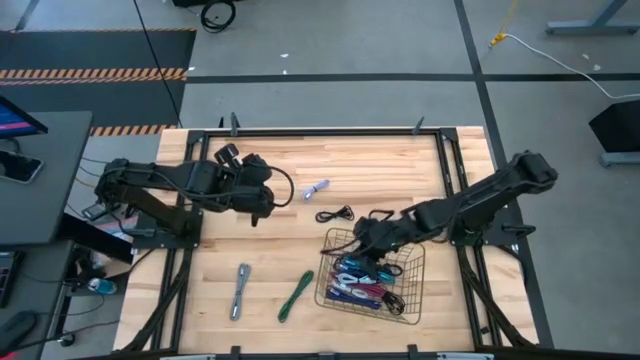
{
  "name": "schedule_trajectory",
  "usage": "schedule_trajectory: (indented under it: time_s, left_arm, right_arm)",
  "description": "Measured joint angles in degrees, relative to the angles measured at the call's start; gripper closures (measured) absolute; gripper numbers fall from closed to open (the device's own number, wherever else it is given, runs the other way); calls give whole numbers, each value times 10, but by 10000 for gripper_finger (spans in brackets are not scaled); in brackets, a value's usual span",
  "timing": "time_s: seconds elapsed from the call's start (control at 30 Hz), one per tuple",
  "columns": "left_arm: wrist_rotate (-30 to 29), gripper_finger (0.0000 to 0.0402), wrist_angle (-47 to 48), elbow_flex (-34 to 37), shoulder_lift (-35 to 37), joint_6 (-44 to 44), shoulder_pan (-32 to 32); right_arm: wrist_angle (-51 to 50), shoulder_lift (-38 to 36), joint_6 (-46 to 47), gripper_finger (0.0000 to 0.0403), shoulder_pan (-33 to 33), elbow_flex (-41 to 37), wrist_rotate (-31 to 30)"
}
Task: Pick and place USB-C Cables
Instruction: Adjust the wire basket
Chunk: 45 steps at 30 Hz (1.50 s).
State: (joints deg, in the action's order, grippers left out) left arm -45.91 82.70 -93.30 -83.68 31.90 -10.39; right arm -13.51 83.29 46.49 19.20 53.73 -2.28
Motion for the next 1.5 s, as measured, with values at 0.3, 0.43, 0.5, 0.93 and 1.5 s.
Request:
schedule_trajectory:
  time_s: [0.3, 0.43, 0.5, 0.93, 1.5]
  left_arm:
    - [0, 395, -1, 0, 0, 0, 0]
    - [0, 395, -1, 0, 0, 0, 0]
    - [0, 395, -1, 0, 0, 0, 0]
    - [0, 395, 0, 0, 0, -2, 0]
    - [0, 395, 5, 0, 0, -69, 35]
  right_arm:
    - [-4, 134, -67, 402, -10, 93, 26]
    - [-4, 179, -114, 403, -25, 144, 44]
    - [-6, 197, -139, 403, -32, 167, 48]
    - [-35, 255, -250, 403, -89, 267, 55]
    - [-25, 133, -247, 403, -54, 270, 38]
